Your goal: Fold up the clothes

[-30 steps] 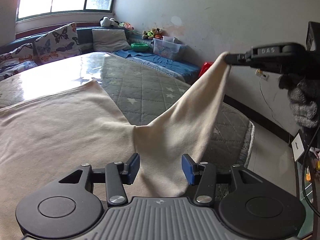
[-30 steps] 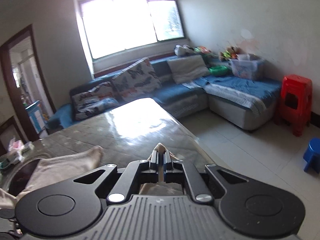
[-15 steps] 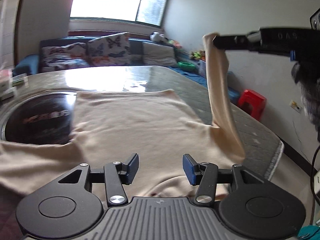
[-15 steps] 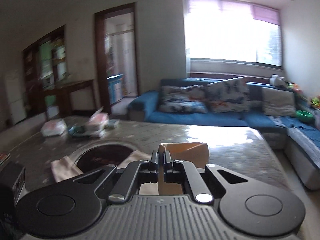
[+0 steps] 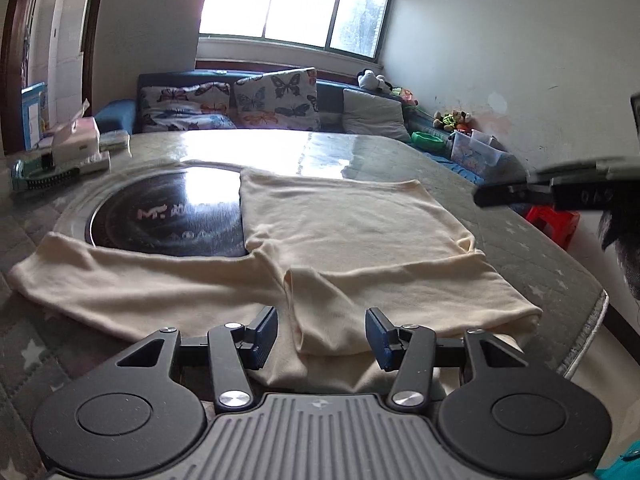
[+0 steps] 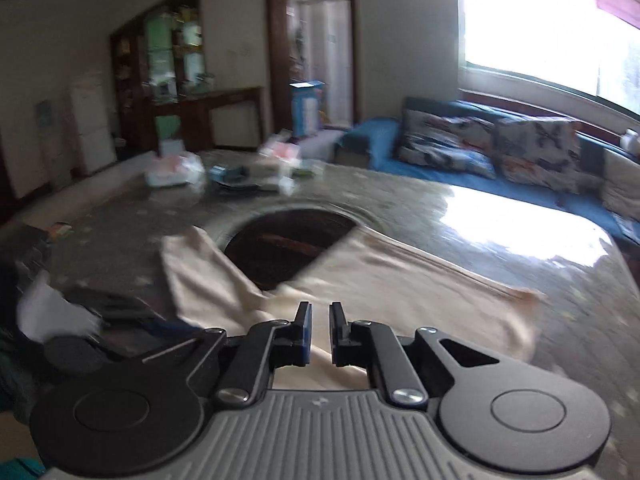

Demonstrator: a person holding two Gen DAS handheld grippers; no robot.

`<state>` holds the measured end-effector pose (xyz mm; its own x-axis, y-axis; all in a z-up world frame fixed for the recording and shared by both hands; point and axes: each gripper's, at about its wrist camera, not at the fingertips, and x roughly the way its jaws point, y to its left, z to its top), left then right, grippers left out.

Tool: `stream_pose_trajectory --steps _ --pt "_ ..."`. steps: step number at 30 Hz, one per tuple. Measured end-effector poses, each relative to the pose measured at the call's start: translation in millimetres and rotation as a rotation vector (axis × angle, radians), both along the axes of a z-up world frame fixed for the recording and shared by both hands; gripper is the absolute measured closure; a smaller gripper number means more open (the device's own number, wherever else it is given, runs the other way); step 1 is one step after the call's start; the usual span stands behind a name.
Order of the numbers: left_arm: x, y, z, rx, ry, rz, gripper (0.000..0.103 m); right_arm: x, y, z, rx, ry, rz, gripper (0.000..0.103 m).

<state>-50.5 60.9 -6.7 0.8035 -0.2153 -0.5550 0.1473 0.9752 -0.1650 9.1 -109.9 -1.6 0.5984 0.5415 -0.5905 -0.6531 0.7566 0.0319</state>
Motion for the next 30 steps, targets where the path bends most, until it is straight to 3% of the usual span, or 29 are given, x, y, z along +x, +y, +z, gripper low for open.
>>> stream_pose_trajectory --steps 4,9,18,21,26,30 --pt "11 -12 5 0.021 -0.029 -0.023 0.053 18 -48 -21 -0.053 0.066 -0.153 0.096" --pt "31 -17 2 0.039 -0.023 -0.021 0.053 28 -88 -49 -0.093 0.138 -0.225 0.095" --pt "51 18 -4 0.045 0.033 0.128 0.053 41 -61 -54 -0.129 0.082 0.024 0.09" --pt "54 26 -9 0.054 0.058 0.155 0.053 49 -48 -58 -0.172 0.07 0.115 0.08" --pt "57 32 -16 0.073 0.089 0.172 0.053 61 -41 -61 -0.222 0.065 0.219 0.08" --pt "59 34 -20 0.08 0.109 0.178 0.053 72 -40 -64 -0.234 0.114 0.278 0.082"
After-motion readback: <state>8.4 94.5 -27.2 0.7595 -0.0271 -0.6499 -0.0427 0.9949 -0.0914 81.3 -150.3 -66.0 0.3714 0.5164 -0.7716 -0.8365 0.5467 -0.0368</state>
